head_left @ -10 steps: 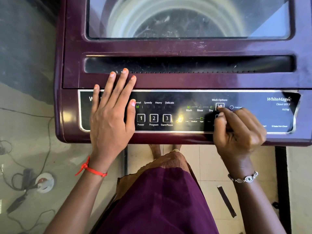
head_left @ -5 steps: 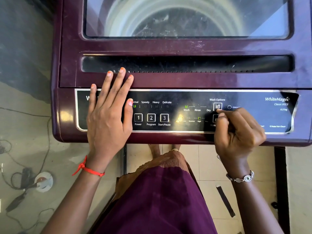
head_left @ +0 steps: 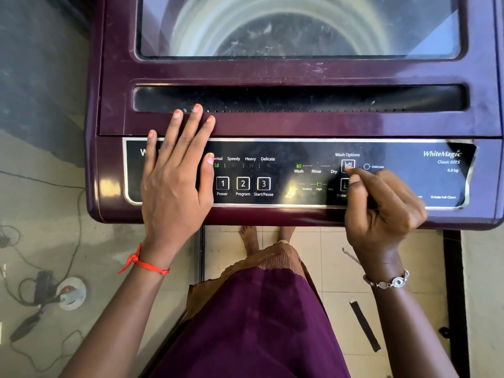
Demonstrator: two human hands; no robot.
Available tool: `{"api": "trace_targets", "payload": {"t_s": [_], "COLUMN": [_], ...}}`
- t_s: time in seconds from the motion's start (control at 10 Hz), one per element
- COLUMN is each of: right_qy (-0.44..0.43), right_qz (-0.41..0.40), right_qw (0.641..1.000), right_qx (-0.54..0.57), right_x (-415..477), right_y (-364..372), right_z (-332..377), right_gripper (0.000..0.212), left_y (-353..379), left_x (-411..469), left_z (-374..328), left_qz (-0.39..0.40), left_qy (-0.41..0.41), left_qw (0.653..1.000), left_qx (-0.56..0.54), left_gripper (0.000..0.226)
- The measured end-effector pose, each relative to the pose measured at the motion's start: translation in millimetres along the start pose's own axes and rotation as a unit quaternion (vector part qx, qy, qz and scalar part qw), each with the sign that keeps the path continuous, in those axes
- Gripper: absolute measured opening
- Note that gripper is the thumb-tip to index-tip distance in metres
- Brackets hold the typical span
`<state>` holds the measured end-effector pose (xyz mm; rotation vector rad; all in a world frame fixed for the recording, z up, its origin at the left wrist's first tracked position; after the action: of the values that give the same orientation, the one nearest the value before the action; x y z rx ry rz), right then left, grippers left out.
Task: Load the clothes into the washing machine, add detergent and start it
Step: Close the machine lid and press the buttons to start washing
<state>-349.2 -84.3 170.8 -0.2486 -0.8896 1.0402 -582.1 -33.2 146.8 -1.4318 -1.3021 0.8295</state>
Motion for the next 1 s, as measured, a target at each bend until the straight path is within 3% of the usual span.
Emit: {"api": "trace_targets", "payload": {"t_s": [0.2, 0.5, 1.0], "right_qy": [-0.103, -0.144, -0.17], "right_qz": [0.062, 0.119, 0.11], "right_qw": [0.993, 0.98, 0.973], "right_qx": [-0.005, -0.068, -0.108], "right_x": [-14.5, -17.8, -19.6], "right_y": [25.4, 60.8, 67.6], "right_z": [50.9, 58.9, 59.1], "right_gripper": [0.021, 0.017, 0.016], "left_y": [-0.2, 0.0, -0.9], "left_x": [0.2, -0.2, 0.3], "left_z": [-0.1, -1.0, -0.4], "left_qz": [-0.001, 0.0, -0.001], "left_qy": [-0.001, -0.002, 0.0], "left_qw": [1.0, 1.0, 1.0], "left_qx": [0.0, 0.006, 0.009], "left_gripper": [0.044, 0.043, 0.043]}}
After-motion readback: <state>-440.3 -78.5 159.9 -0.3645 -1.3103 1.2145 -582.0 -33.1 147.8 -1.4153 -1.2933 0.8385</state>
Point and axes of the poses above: each hand's wrist, its own x-axis towards the middle knuckle, its own y-axis out of the palm, z = x × y, the point moved 7 cm from there along x, towards the middle knuckle, and after that the axes turned 2 degrees about z, right-handed, at the moved point
